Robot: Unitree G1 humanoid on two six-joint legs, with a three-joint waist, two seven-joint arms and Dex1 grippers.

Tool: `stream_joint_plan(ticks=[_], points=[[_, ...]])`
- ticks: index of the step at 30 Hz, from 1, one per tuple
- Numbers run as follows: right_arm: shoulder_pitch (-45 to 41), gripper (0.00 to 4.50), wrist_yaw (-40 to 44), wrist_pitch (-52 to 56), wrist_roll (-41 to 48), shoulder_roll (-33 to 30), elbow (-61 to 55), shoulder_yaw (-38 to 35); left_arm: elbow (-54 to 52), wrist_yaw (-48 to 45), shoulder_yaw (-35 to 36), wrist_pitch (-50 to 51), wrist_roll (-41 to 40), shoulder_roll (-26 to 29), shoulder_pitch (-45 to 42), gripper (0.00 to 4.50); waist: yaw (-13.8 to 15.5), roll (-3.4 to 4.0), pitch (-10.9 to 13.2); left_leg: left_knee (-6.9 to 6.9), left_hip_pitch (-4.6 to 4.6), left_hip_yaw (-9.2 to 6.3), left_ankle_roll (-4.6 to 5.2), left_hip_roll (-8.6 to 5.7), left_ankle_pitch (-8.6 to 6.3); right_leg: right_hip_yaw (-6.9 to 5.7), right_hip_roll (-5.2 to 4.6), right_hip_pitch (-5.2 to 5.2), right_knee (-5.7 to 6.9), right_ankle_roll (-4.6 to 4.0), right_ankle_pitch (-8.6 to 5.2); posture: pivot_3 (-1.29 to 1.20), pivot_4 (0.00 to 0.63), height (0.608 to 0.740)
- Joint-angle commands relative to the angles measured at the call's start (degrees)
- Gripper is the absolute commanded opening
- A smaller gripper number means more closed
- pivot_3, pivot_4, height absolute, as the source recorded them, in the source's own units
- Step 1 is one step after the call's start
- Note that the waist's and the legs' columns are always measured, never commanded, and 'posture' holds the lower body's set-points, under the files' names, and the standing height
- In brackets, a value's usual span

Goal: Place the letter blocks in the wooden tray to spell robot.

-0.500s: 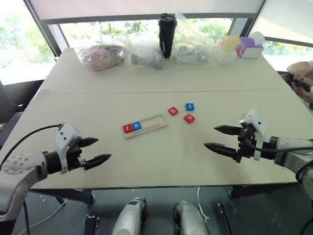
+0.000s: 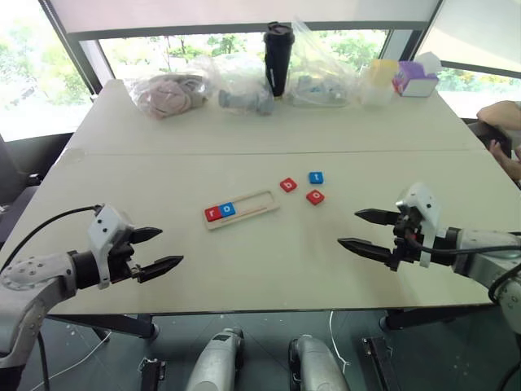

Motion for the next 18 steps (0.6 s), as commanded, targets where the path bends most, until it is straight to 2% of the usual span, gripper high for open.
stream_joint_plan(ticks=[1,4,7,9,13,15,18], points=[[-0.8,4.47,-0.6,-1.4,-0.9,0.3,-0.2,0.1,-0.3,0.0,0.9,-0.6,0.9,1.2,-0.2,4.50,0.0,0.00,0.0,0.00,0.00,0.00,0.00,0.00,0.00,0.00,0.00,0.00,0.00,0.00,0.00,0.00,0.150,0.740],[-1.5,4.47,-0.7,-1.6,-1.2,0.4,0.4,0.6,1.2,2.5,0.7,-0.5,2.9,1.1,-1.9,4.50,0.0,0.00,0.0,0.00,0.00,0.00,0.00,0.00,0.00,0.00,0.00,-0.01,0.00,0.00,0.00,0.00,0.150,0.740],[-2.7,4.47,-2.2,1.6,-1.6,-0.6,1.5,1.8,1.4,4.6,-1.2,1.8,5.8,3.4,-3.7,4.50,0.0,0.00,0.0,0.00,0.01,-0.01,0.00,0.00,0.00,-0.01,0.01,0.00,0.02,0.00,0.00,0.00,0.150,0.740],[-4.2,4.47,-2.6,4.0,-1.7,-1.7,1.2,3.6,1.6,3.3,-1.4,2.4,4.5,4.5,-7.1,4.50,0.0,0.01,0.0,0.01,0.00,0.01,0.00,0.00,0.00,0.00,0.01,-0.01,0.01,0.00,0.00,0.00,0.150,0.740],[-8.6,4.47,-4.2,6.8,-0.2,0.6,-3.5,8.2,7.1,1.1,-8.7,0.2,8.4,5.6,-16.7,4.50,0.0,0.00,0.0,0.02,0.00,-0.01,0.00,0.00,0.00,-0.03,0.02,-0.01,0.03,-0.01,0.01,0.00,0.150,0.740],[-10.1,4.47,-5.9,7.6,-0.6,2.7,-6.8,11.9,12.3,-0.3,-15.2,-1.5,11.6,3.5,-23.0,4.50,0.0,-0.01,0.0,-0.01,0.01,0.00,0.00,0.00,0.00,-0.03,0.02,-0.01,0.02,0.00,0.00,0.00,0.150,0.740],[-11.2,4.47,-8.4,8.4,-1.3,5.2,-9.3,15.0,19.8,-1.4,-21.2,-4.7,15.9,0.4,-29.3,4.50,0.0,-0.02,0.0,-0.01,-0.01,0.01,0.12,-0.01,0.07,-0.04,0.06,-0.03,0.04,0.02,0.02,0.00,0.150,0.740]])
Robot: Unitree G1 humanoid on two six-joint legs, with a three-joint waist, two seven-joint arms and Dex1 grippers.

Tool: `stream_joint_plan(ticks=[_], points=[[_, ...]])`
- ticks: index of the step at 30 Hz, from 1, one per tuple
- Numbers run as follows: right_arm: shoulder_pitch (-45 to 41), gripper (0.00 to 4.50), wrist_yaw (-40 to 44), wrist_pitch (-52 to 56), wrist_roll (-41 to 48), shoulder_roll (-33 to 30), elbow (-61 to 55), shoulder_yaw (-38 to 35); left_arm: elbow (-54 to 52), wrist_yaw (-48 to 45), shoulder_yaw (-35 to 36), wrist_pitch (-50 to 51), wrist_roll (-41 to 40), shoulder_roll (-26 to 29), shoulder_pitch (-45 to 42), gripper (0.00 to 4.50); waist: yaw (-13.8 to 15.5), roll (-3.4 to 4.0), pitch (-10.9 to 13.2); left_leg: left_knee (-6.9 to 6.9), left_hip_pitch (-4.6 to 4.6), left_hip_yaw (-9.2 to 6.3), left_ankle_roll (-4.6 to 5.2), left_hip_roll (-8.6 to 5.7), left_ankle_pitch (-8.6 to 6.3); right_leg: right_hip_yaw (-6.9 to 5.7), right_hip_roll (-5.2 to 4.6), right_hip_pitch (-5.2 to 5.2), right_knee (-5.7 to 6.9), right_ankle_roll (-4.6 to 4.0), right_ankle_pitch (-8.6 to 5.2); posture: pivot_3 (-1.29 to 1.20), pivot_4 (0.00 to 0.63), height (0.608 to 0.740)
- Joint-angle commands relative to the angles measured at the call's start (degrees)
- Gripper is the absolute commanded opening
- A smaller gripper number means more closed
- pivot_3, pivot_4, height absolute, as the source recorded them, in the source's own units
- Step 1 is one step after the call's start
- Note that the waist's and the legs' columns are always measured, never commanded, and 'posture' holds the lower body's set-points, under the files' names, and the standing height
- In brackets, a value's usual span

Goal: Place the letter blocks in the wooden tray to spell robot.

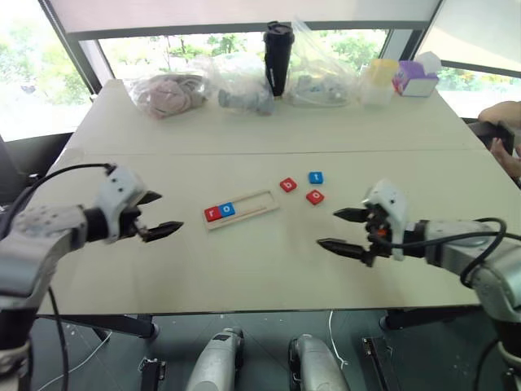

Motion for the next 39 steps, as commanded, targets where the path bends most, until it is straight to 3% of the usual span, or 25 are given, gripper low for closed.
stream_joint_plan(ticks=[1,12,19,22,23,24,31,35,39], points=[[-0.9,4.47,-2.7,0.6,-0.6,1.5,-4.0,2.0,7.0,-1.6,-5.7,-4.2,4.8,-2.6,-4.5,4.50,0.0,-0.02,0.0,0.01,-0.03,0.01,0.01,0.00,0.01,0.00,0.00,-0.01,-0.01,0.01,0.00,0.00,0.150,0.740],[1.8,4.47,-7.4,0.5,-1.7,4.2,-8.7,4.1,27.8,-12.9,-16.6,-20.4,14.1,-12.3,-18.7,4.50,0.0,-0.14,0.1,0.24,-0.09,0.00,0.06,-0.04,0.04,-0.02,0.02,0.02,0.07,0.14,0.09,0.00,0.150,0.740],[3.4,4.47,-9.2,0.3,-2.3,4.7,-9.6,3.4,40.1,-12.2,-19.0,-26.5,20.1,-16.7,-22.5,4.50,0.1,-0.14,0.0,0.28,0.02,-0.01,0.09,-0.03,0.05,-0.04,0.09,0.13,0.13,0.38,0.23,0.00,0.150,0.740],[4.0,4.50,-9.7,0.2,-2.3,4.6,-9.9,3.0,43.0,-13.0,-19.2,-28.3,20.9,-17.3,-23.0,3.68,0.1,-0.12,0.0,0.38,0.18,-0.03,0.08,-0.03,0.05,-0.06,0.09,0.32,0.13,0.38,0.22,0.00,0.150,0.740],[4.1,4.50,-9.8,0.2,-2.3,4.5,-10.0,2.8,43.4,-13.4,-19.1,-28.7,20.9,-17.4,-23.0,3.25,0.0,-0.12,0.0,0.45,0.19,-0.04,0.08,-0.02,0.04,-0.05,0.09,0.38,0.13,0.31,0.20,0.00,0.150,0.740],[4.2,4.50,-9.9,0.2,-2.3,4.5,-10.0,2.7,43.7,-13.6,-18.9,-29.0,20.9,-17.5,-23.1,3.14,0.0,-0.12,0.0,0.54,0.19,-0.06,0.08,0.00,0.04,-0.06,0.10,0.41,0.13,0.30,0.22,0.00,0.150,0.740],[3.8,4.50,-9.2,0.0,-2.7,3.0,-8.6,1.4,37.9,-20.6,-17.3,-29.3,17.4,-15.8,-21.8,3.14,-0.1,-0.12,0.0,0.71,0.11,-0.09,0.10,0.02,-0.01,-0.06,0.08,0.42,0.13,0.27,0.26,0.00,0.150,0.740],[3.8,4.50,-8.1,-1.3,-3.6,1.4,-6.1,-0.4,29.1,-25.8,-18.4,-32.5,18.2,-11.2,-17.8,3.14,-0.2,-0.12,0.0,0.68,-0.10,-0.06,0.19,0.02,-0.06,-0.04,0.07,0.20,0.10,0.27,0.26,0.00,0.150,0.740],[1.7,4.50,-10.8,-2.7,-5.4,4.0,-1.1,-1.6,25.8,-26.9,-18.7,-34.1,19.7,-8.4,-15.4,3.14,0.0,-0.11,0.0,0.70,-0.14,-0.06,0.20,0.02,-0.06,-0.04,0.06,0.17,0.11,0.26,0.26,0.00,0.150,0.740]])
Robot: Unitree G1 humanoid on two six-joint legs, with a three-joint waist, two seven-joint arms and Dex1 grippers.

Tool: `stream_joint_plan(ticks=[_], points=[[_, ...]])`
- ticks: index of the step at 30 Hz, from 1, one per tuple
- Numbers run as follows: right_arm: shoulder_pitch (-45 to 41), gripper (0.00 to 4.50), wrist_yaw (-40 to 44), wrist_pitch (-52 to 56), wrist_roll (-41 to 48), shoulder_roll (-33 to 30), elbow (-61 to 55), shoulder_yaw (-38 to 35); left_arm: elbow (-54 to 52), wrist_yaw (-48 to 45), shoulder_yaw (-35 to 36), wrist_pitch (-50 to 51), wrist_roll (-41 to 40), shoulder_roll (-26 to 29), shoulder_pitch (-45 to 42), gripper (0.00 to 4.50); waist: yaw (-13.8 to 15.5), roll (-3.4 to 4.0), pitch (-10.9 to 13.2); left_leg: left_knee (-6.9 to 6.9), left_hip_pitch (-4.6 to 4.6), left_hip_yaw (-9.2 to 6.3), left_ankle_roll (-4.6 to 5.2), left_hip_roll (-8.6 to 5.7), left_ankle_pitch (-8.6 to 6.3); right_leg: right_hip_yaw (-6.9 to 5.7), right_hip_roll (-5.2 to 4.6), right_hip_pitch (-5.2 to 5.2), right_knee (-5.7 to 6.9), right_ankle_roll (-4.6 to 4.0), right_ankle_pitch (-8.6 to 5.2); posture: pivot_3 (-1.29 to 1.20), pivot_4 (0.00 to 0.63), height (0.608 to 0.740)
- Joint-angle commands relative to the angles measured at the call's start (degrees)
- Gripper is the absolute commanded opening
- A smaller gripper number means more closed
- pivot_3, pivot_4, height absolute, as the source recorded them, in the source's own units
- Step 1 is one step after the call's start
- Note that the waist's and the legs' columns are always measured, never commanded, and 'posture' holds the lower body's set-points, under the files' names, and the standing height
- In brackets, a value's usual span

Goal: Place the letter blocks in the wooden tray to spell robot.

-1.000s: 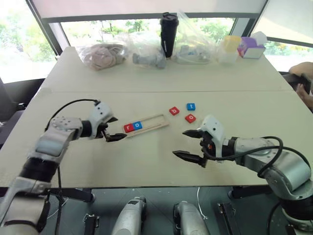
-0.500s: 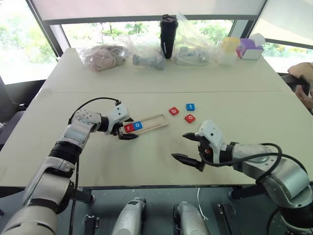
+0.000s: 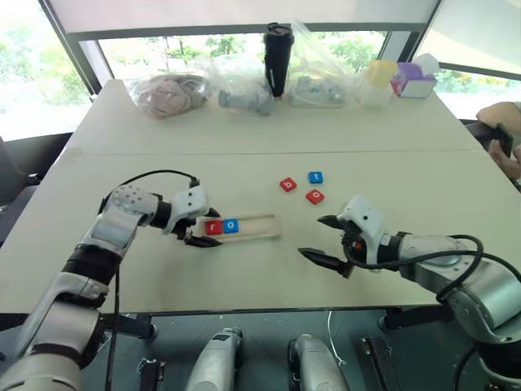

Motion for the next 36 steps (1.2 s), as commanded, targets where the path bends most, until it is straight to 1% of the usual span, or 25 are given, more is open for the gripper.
stream_joint_plan(ticks=[1,4,6,7,11,13,16,17,20,22,24,26,28,31,35,36], points=[[-3.3,4.50,-3.2,-2.2,-2.2,3.1,3.9,-1.9,-3.6,-1.2,0.1,-0.4,0.9,1.8,1.5,3.14,-0.1,0.00,0.0,0.02,0.02,0.00,0.00,0.00,0.00,0.00,0.00,0.02,0.00,-0.01,0.00,0.00,0.150,0.740],[-6.4,4.50,-6.0,-2.2,-3.3,7.0,7.5,-1.5,-4.1,0.0,0.7,0.5,0.9,1.6,2.1,3.14,0.0,0.01,0.0,0.07,0.03,-0.01,-0.03,0.00,-0.02,0.01,-0.01,0.06,0.00,-0.04,0.02,0.00,0.150,0.740],[-8.4,4.50,-7.0,-2.4,-4.5,8.9,9.5,-0.4,-4.5,0.5,0.8,1.0,0.9,1.6,2.7,4.19,0.0,0.01,0.0,0.08,0.03,-0.01,-0.01,0.00,-0.01,0.01,-0.01,0.04,0.00,-0.04,0.02,0.00,0.150,0.740],[-9.1,4.50,-7.3,-2.6,-5.1,9.6,10.3,0.1,-4.7,0.6,0.8,1.3,0.9,1.6,2.9,4.43,-0.1,0.01,0.0,0.06,0.02,-0.01,0.00,0.00,0.00,0.01,-0.01,0.03,-0.01,-0.03,0.02,0.00,0.150,0.740],[-14.1,4.50,-7.6,-4.5,-8.2,12.9,16.1,3.2,-5.7,2.2,1.7,2.9,0.8,1.4,3.7,4.43,-0.1,0.05,0.0,0.01,0.00,0.03,0.02,-0.01,0.00,0.01,0.03,-0.02,0.01,0.00,0.03,0.00,0.150,0.740],[-17.6,4.50,-8.4,-6.2,-10.3,15.4,21.4,4.7,-5.7,2.5,2.2,3.4,1.1,2.1,3.8,4.43,-0.2,0.05,0.0,0.02,0.02,0.02,0.02,-0.01,0.01,0.01,0.10,-0.01,0.05,0.01,0.03,0.00,0.150,0.740],[-23.5,4.50,-8.7,-9.1,-13.9,19.7,32.4,7.1,-7.0,2.1,4.5,6.1,-0.4,4.4,4.2,4.43,-0.5,0.05,0.0,0.09,0.10,0.02,0.02,0.02,0.01,0.01,0.22,0.01,0.13,-0.02,0.04,0.00,0.150,0.740],[-25.2,4.50,-8.2,-10.0,-14.6,21.0,36.1,7.5,-8.4,2.0,6.0,8.2,-1.9,5.1,4.4,4.43,-0.6,0.05,0.0,0.08,0.11,0.02,0.02,0.02,0.01,0.01,0.23,0.00,0.15,-0.04,0.05,0.00,0.150,0.740],[-31.0,4.50,-6.4,-14.5,-19.0,23.3,49.0,10.5,-17.0,2.8,15.3,20.1,-10.7,9.0,8.5,4.43,-1.6,0.07,0.1,0.05,0.10,0.02,0.02,0.02,0.02,0.01,0.28,-0.04,0.18,0.04,0.09,0.00,0.150,0.740],[-32.8,4.50,-5.2,-16.2,-20.5,23.7,53.3,11.1,-21.4,4.0,19.5,25.8,-14.7,10.3,11.2,4.43,-1.8,0.06,0.1,-0.01,0.10,0.04,0.02,0.01,0.01,0.02,0.30,-0.08,0.18,0.15,0.15,0.00,0.150,0.740],[-33.9,4.50,-4.0,-17.6,-21.6,23.8,56.1,11.1,-25.5,5.5,23.0,31.1,-18.7,10.7,13.3,4.43,-1.6,0.08,0.1,-0.11,0.11,0.03,0.02,-0.03,0.01,0.02,0.28,-0.08,0.18,0.19,0.15,0.00,0.150,0.740],[-36.0,4.50,-3.0,-18.9,-23.2,24.4,60.5,11.6,-31.7,8.5,30.4,38.5,-25.0,10.6,16.4,4.43,-1.7,0.09,0.1,-0.16,0.12,0.03,0.01,-0.04,0.01,0.02,0.30,-0.09,0.19,0.29,0.21,0.00,0.150,0.740],[-38.5,4.50,-2.9,-20.2,-24.7,25.7,65.6,11.7,-38.3,12.2,36.2,43.8,-29.5,10.1,19.7,4.43,-2.0,0.09,0.1,-0.16,0.12,0.05,0.01,-0.03,0.01,0.05,0.30,-0.11,0.19,0.30,0.21,0.00,0.150,0.740],[-41.0,4.50,-2.2,-21.8,-25.2,27.4,71.0,10.5,-43.9,17.3,39.3,47.7,-32.9,9.0,22.0,4.43,-2.0,0.09,0.1,-0.19,0.26,0.04,-0.06,-0.01,0.05,0.06,0.33,-0.06,0.22,0.29,0.21,0.00,0.150,0.740],[-43.9,4.50,-1.7,-23.2,-25.8,29.6,76.9,9.3,-47.1,22.7,39.9,49.5,-34.8,7.2,24.0,4.43,-1.9,0.09,0.1,-0.43,0.43,0.03,-0.29,-0.01,0.21,0.08,0.36,-0.01,0.24,0.26,0.22,0.00,0.150,0.740],[-44.5,4.24,-1.6,-23.5,-25.9,30.2,78.0,9.1,-47.5,23.5,39.6,49.4,-34.9,6.9,24.6,4.48,-1.9,0.09,0.1,-0.44,0.44,0.02,-0.32,0.00,0.22,0.08,0.37,-0.02,0.24,0.25,0.22,0.00,0.150,0.740]])
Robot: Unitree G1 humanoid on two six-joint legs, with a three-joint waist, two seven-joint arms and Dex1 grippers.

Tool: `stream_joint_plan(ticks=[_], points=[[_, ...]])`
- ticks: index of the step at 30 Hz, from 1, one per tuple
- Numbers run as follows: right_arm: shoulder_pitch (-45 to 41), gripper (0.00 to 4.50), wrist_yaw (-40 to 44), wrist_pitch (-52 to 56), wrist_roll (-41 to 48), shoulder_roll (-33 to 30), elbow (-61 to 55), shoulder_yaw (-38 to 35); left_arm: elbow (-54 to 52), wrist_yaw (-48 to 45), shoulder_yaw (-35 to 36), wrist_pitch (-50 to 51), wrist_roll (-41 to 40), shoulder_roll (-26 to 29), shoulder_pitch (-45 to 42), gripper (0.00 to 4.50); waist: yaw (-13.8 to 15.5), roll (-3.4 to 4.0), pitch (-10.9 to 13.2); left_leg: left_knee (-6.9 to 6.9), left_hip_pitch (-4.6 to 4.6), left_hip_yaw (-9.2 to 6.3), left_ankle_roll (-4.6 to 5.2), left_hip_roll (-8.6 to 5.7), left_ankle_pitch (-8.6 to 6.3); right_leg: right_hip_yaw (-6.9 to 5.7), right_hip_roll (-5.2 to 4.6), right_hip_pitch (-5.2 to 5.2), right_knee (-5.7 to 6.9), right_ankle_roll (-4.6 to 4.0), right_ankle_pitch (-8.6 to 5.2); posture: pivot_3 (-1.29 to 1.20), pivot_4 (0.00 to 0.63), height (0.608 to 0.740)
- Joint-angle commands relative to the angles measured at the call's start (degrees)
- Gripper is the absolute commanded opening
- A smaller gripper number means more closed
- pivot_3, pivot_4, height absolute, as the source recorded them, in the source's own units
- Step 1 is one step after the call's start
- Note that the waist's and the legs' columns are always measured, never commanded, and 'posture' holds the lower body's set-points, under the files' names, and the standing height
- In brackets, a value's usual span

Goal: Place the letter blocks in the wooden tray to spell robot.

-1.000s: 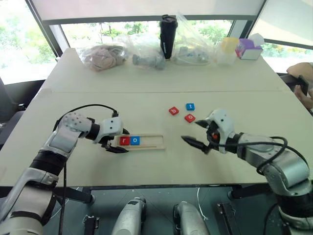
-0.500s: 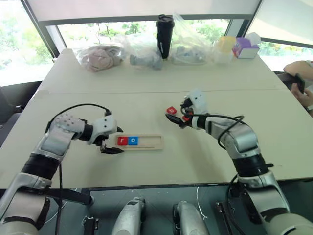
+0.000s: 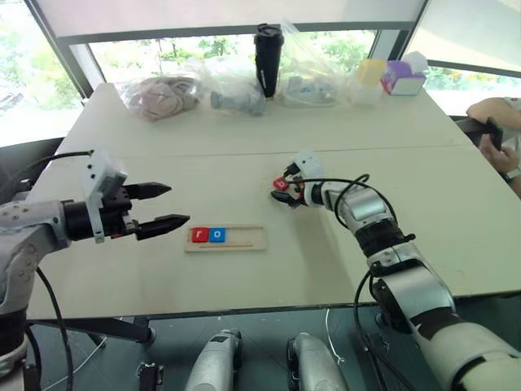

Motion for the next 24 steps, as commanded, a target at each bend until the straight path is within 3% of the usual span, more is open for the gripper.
stream_joint_plan(ticks=[1,3,7,12,19,24], points=[[-2.8,3.94,0.7,-1.6,-0.5,1.3,3.1,-1.8,-2.3,3.5,0.7,0.3,-1.3,-0.6,1.3,4.50,0.0,0.00,0.0,-0.02,0.00,0.00,-0.02,0.00,0.02,0.02,0.02,-0.02,0.01,0.00,0.00,0.00,0.150,0.740],[-3.5,3.21,0.4,-2.2,-1.2,1.9,4.7,-1.9,-2.8,4.6,0.1,-0.1,-1.4,-0.9,2.1,4.50,0.0,0.00,0.0,-0.06,0.00,0.00,-0.04,0.00,0.02,0.03,0.02,-0.04,0.01,0.00,0.00,0.00,0.150,0.740],[-4.4,1.17,-0.2,-2.2,-2.2,2.3,6.4,-2.7,-2.9,6.0,-0.5,-0.5,-1.9,-0.8,2.1,4.50,0.0,0.00,0.0,-0.13,-0.01,0.00,-0.07,0.00,0.03,0.04,0.03,-0.08,0.01,-0.01,0.00,0.00,0.150,0.740],[-2.8,1.18,0.2,0.6,-2.5,-0.2,-1.6,-4.0,-2.9,6.8,-3.5,-0.9,-3.2,-1.9,-1.4,4.50,0.3,0.00,0.0,-0.15,-0.01,0.00,-0.09,0.00,0.05,0.04,0.04,-0.09,0.01,-0.02,0.01,0.00,0.150,0.740],[9.7,1.18,-6.2,26.9,0.9,-8.4,-39.3,-13.3,-3.8,7.5,-9.8,-2.4,-2.8,-3.4,-3.2,4.50,1.3,-0.01,0.0,-0.19,-0.14,0.00,-0.08,-0.07,0.03,0.08,-0.08,-0.19,-0.02,-0.01,0.00,0.00,0.150,0.740],[17.8,1.18,-16.4,51.1,1.5,0.6,-60.1,-29.7,-1.7,8.1,-13.2,-3.7,-2.5,-6.3,-6.1,4.50,1.1,-0.02,0.0,-0.26,-0.09,-0.01,-0.07,0.10,0.04,0.09,-0.06,-0.21,0.04,-0.07,-0.03,0.00,0.150,0.740]])
